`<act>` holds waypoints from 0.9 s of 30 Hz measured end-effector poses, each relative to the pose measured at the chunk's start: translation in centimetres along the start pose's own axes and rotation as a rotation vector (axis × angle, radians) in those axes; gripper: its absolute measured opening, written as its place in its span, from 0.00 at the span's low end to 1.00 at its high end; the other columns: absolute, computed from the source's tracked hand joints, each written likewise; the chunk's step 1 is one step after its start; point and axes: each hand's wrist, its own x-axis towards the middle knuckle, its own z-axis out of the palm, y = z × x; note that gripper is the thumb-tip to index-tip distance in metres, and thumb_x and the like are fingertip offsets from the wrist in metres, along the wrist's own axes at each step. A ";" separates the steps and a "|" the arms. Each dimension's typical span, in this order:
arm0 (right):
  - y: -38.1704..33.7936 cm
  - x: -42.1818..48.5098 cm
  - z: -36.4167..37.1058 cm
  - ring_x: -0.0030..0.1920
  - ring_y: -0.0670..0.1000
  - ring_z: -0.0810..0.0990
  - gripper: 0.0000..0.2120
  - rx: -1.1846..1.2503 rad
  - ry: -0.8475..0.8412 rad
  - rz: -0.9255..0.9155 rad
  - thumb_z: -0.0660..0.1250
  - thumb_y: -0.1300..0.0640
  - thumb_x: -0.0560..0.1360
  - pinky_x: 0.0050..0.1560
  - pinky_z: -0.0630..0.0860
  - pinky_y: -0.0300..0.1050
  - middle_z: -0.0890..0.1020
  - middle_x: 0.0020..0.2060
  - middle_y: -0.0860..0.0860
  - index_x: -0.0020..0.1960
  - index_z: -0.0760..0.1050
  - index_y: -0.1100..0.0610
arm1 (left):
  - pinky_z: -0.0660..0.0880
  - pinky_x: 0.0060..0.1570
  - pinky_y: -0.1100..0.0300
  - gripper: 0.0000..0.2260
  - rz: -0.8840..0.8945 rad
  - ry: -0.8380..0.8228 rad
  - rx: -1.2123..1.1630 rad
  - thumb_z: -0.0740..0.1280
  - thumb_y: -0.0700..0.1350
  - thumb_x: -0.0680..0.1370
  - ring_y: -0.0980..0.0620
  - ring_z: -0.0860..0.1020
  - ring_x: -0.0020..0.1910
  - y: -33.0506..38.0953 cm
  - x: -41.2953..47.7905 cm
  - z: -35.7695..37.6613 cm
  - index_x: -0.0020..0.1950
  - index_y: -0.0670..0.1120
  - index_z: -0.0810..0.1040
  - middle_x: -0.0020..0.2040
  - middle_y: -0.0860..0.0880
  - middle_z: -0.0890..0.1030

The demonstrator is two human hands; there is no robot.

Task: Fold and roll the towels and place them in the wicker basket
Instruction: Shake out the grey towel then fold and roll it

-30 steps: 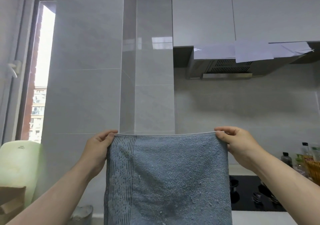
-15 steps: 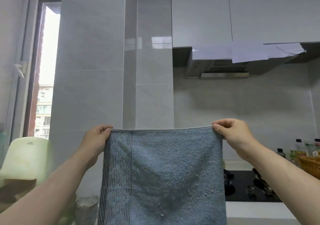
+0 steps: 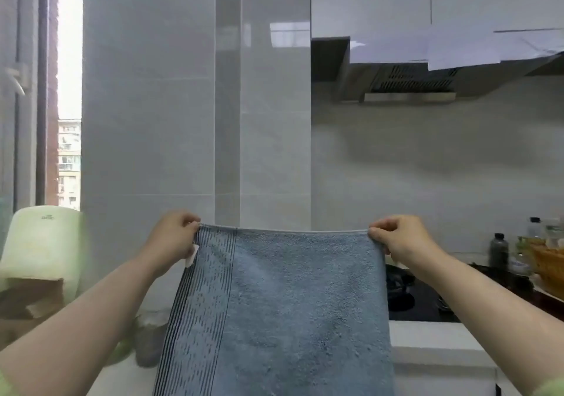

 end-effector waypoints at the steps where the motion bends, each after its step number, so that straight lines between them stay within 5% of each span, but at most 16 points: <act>1: 1.2 0.4 0.9 0.28 0.47 0.73 0.00 -0.011 -0.006 0.024 0.72 0.63 0.74 0.27 0.71 0.37 0.81 0.33 0.52 0.45 0.81 0.60 | 0.72 0.32 0.56 0.09 -0.010 -0.018 0.007 0.59 0.37 0.82 0.46 0.73 0.28 -0.8 0.4 0.9 0.44 0.41 0.75 0.36 0.40 0.75; 7: 7.6 2.2 6.2 0.23 0.47 0.76 0.02 0.149 -0.042 0.237 0.66 0.68 0.77 0.25 0.77 0.36 0.79 0.32 0.57 0.48 0.77 0.64 | 0.83 0.37 0.51 0.09 -0.199 -0.102 -0.046 0.56 0.35 0.82 0.44 0.79 0.31 -6.4 1.8 6.1 0.49 0.37 0.75 0.40 0.36 0.78; 10: 10.0 2.6 8.1 0.31 0.52 0.80 0.04 0.135 -0.041 0.239 0.66 0.69 0.77 0.42 0.83 0.46 0.81 0.36 0.58 0.47 0.79 0.65 | 0.80 0.31 0.64 0.08 -0.245 -0.066 -0.038 0.59 0.32 0.80 0.46 0.78 0.34 -8.9 1.9 7.9 0.43 0.38 0.74 0.41 0.38 0.77; 12: 11.2 2.3 8.8 0.36 0.54 0.82 0.04 0.138 -0.041 0.265 0.68 0.68 0.76 0.50 0.82 0.51 0.83 0.38 0.57 0.44 0.81 0.63 | 0.72 0.31 0.73 0.08 -0.328 -0.055 -0.236 0.69 0.33 0.75 0.48 0.76 0.36 -9.4 1.5 8.3 0.38 0.42 0.74 0.39 0.43 0.76; 17: 12.8 0.6 8.6 0.34 0.52 0.80 0.09 0.324 -0.012 0.413 0.70 0.58 0.77 0.42 0.78 0.44 0.80 0.38 0.57 0.44 0.80 0.65 | 0.79 0.27 0.64 0.05 -0.401 0.028 -0.255 0.70 0.32 0.75 0.46 0.77 0.34 -11.7 0.2 8.6 0.40 0.36 0.75 0.38 0.41 0.76; 21: 13.1 -2.5 8.6 0.37 0.51 0.77 0.03 0.410 -0.004 0.569 0.69 0.69 0.74 0.33 0.78 0.39 0.77 0.39 0.56 0.43 0.76 0.64 | 0.77 0.23 0.65 0.09 -0.517 0.002 -0.311 0.66 0.26 0.73 0.46 0.75 0.36 -12.1 -2.3 7.8 0.43 0.40 0.74 0.40 0.41 0.75; 27: 13.6 -8.3 7.6 0.34 0.50 0.75 0.06 0.503 -0.038 0.822 0.65 0.73 0.74 0.23 0.74 0.34 0.76 0.38 0.58 0.45 0.75 0.64 | 0.78 0.24 0.62 0.11 -0.694 -0.100 -0.307 0.64 0.25 0.74 0.46 0.73 0.35 -13.5 -7.9 5.9 0.39 0.39 0.71 0.38 0.41 0.71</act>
